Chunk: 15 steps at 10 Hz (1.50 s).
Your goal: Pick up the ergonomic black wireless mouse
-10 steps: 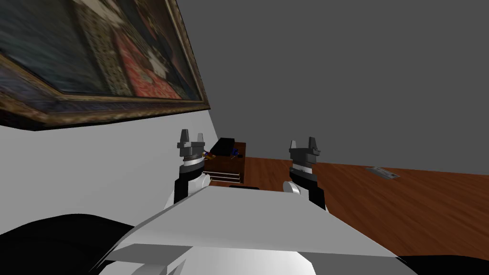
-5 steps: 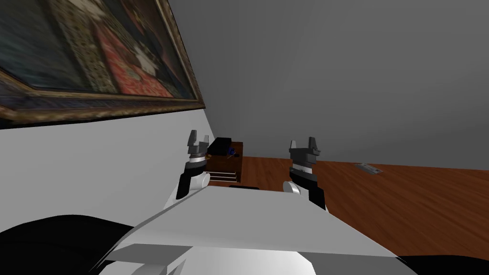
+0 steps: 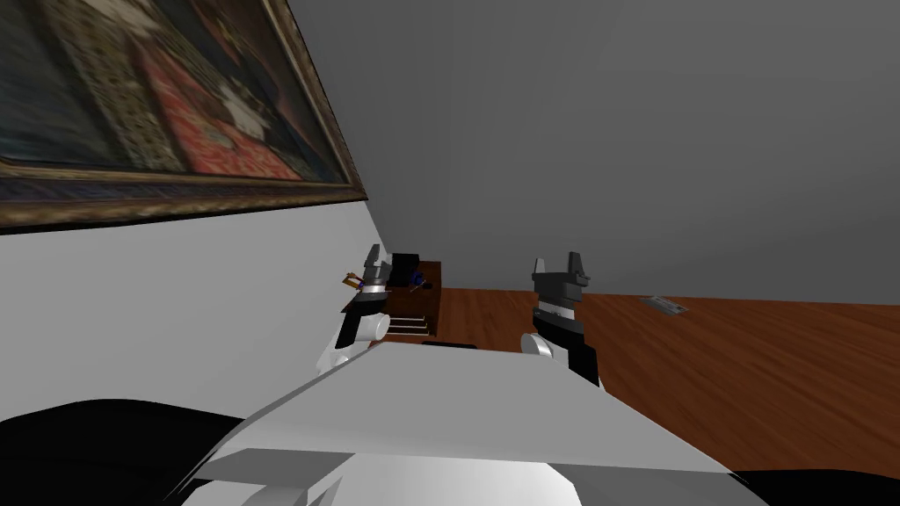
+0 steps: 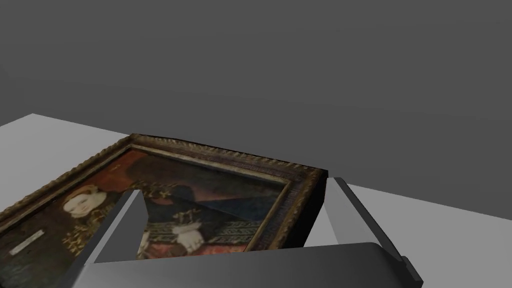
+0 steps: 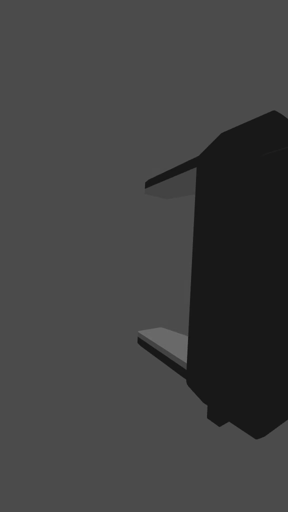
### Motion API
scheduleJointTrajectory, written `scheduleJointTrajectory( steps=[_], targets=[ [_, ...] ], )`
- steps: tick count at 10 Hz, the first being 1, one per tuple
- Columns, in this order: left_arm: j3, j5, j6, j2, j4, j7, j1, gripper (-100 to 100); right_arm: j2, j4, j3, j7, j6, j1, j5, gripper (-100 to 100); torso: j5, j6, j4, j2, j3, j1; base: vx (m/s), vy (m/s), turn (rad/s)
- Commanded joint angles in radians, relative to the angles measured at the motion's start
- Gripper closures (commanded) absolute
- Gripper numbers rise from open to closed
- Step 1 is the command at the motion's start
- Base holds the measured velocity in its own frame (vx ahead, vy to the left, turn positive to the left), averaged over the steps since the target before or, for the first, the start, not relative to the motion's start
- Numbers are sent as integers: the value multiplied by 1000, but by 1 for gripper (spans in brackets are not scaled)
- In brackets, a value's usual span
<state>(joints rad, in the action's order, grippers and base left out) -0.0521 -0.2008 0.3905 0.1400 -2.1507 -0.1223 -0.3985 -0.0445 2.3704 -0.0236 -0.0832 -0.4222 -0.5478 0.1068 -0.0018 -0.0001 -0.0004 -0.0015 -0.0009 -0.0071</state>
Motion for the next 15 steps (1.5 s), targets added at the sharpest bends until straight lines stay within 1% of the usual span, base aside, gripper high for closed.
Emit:
scheduleJointTrajectory(
  steps=[1,2,3,4,5,6,7,8,9,10,11,12,13,14,15],
  targets=[
    [-2,-30,-27,19,50,-26,21,-100,0,0,0,0,0,0,0,0,0,0,0,0,0,0,2,-90,-25],
    [-1,-54,-60,32,88,-51,44,-100,0,0,0,0,0,0,0,0,0,0,0,1,0,1,2,-128,-42],
    [-1,-54,-61,32,102,-51,44,-100,0,0,0,0,0,0,0,0,0,0,0,1,1,-1,10,-92,2],
    [0,-80,-97,44,131,-78,67,-100,0,0,0,0,0,0,0,0,0,0,0,1,1,1,38,-82,-9],
    [0,-80,-97,44,148,-78,67,-100,0,0,0,0,0,0,0,0,0,0,0,-1,0,2,37,-58,-6],
    [1,-107,-135,57,177,-105,90,-100,0,0,0,0,0,0,0,0,1,0,0,-1,0,3,32,-62,-9],
    [1,-107,-135,57,197,-105,90,-100,0,0,0,0,0,0,0,0,1,0,0,-1,0,3,25,-62,-7],
    [2,-134,-176,70,232,-132,114,-100,0,0,0,0,0,0,0,0,1,0,0,0,0,3,25,-75,-5],
    [2,-134,-176,70,249,-132,114,-100,0,0,0,0,0,0,0,0,1,0,0,0,0,3,26,-68,-1],
    [3,-162,-216,84,292,-160,139,-100,0,0,0,0,0,0,0,0,1,0,0,0,0,3,46,-80,0],
    [3,-162,-218,84,302,-160,139,-100,0,0,0,0,0,0,0,0,1,0,0,-1,-1,3,43,-63,5],
    [4,-191,-261,98,340,-188,163,-100,0,0,0,0,0,0,0,0,1,0,0,-1,-1,3,49,-65,1],
    [4,-191,-262,98,357,-188,163,-100,0,0,0,0,0,0,0,0,1,0,0,-2,-1,3,43,-52,3],
    [6,-220,-297,111,391,-216,188,-100,0,0,0,0,0,0,0,0,1,0,0,-1,-1,4,60,-63,7],
    [6,-220,-307,111,413,-216,188,-100,0,0,0,0,0,0,0,0,1,0,0,-2,-1,3,51,-58,5]
  ],
)
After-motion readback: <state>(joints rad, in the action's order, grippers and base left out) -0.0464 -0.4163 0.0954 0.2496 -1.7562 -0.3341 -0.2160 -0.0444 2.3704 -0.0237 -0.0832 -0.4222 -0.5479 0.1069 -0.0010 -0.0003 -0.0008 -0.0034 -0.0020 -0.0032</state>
